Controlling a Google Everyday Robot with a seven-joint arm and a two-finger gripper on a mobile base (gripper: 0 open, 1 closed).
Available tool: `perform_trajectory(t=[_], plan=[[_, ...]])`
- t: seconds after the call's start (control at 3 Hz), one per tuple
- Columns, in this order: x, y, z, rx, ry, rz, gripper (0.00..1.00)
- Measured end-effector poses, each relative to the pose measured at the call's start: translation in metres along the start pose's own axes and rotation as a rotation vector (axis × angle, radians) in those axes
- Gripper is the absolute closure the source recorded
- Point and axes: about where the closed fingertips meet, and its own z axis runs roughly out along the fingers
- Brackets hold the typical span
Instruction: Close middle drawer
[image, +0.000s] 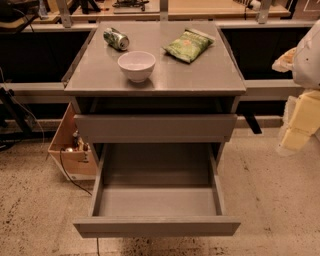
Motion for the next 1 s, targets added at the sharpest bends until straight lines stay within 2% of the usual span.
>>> perform_trajectory(t=[0.33,0.67,1.0], plan=[[0.000,0.000,0.000,0.000,0.000,0.000,0.00],[0.002,0.008,0.031,-0.035,-0.021,0.006,0.00],[0.008,0.037,0.122,-0.142,-0.103,0.001,0.00]])
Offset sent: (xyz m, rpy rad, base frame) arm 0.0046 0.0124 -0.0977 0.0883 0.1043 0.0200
